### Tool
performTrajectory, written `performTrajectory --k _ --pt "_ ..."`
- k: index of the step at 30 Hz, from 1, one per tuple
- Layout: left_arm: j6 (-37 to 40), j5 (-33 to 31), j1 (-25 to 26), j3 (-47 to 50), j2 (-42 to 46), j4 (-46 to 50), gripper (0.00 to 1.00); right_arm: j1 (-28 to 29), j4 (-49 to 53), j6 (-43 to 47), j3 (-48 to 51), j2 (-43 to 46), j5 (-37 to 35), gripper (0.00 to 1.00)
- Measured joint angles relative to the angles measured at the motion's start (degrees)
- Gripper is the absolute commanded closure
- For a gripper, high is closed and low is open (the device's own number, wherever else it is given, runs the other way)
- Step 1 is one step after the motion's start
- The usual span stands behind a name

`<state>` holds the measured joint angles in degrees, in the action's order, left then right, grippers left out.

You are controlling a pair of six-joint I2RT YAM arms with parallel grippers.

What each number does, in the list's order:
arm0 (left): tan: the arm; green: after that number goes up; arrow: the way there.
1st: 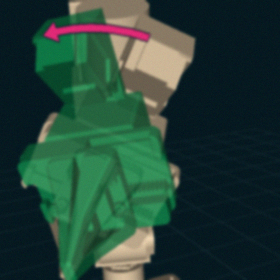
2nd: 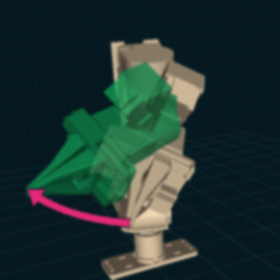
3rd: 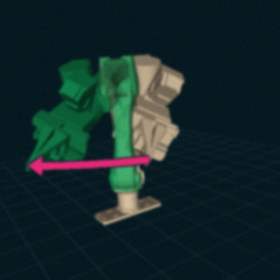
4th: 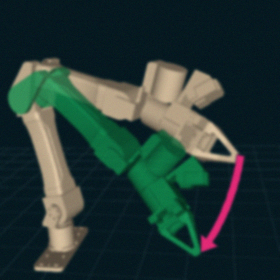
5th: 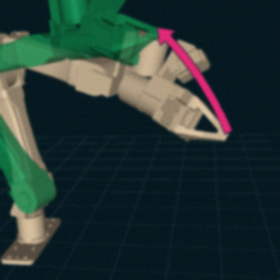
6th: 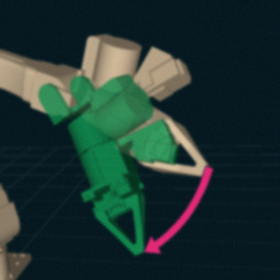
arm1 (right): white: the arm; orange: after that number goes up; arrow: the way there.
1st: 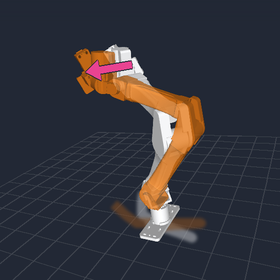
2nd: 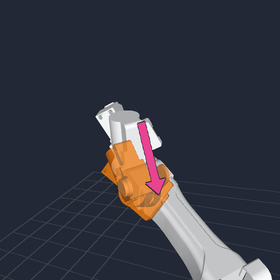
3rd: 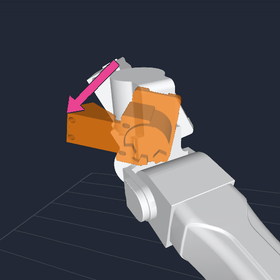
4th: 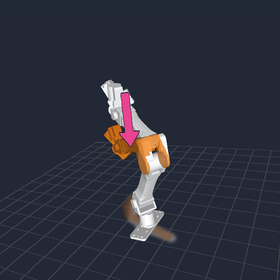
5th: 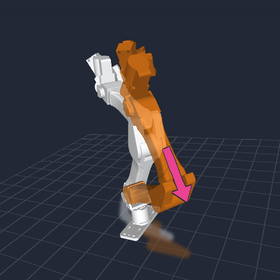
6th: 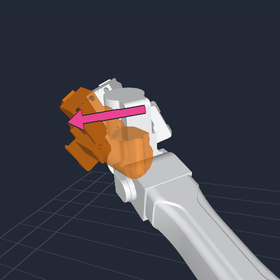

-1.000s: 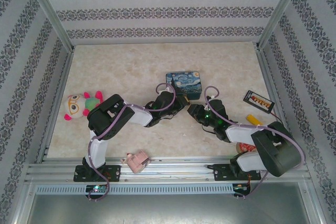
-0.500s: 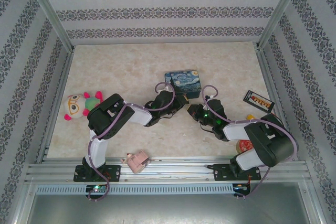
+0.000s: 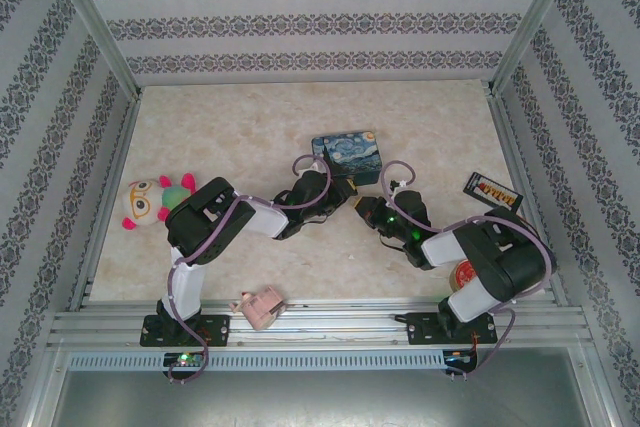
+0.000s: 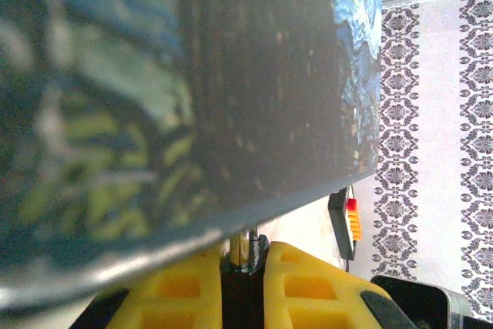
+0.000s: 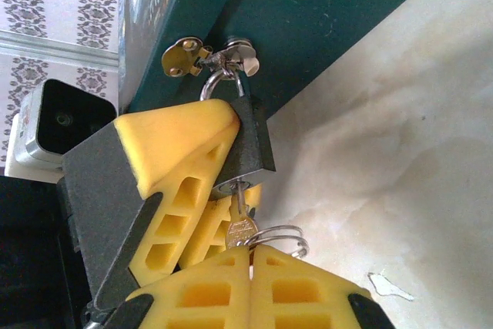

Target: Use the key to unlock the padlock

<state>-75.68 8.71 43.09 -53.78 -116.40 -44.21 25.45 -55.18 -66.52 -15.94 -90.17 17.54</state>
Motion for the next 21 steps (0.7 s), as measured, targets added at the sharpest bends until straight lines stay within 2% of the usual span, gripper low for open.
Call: performTrajectory --k 7,12,21 --pt "0.4 -0.7 -0.1 -0.3 -0.5 0.0 0.99 -0.1 -5.4 -0.9 0.0 -4.6 0.4 0.98" --pt "0.6 -1.3 -0.3 -0.3 -0.6 0.0 0.99 -0.1 -7.5 0.0 -0.1 -6.0 0.5 0.93" --pt "0.5 -0.1 -0.5 -0.2 -0.4 0.0 0.98 1.0 -5.0 4.6 0.5 -3.8 -1.4 0.80"
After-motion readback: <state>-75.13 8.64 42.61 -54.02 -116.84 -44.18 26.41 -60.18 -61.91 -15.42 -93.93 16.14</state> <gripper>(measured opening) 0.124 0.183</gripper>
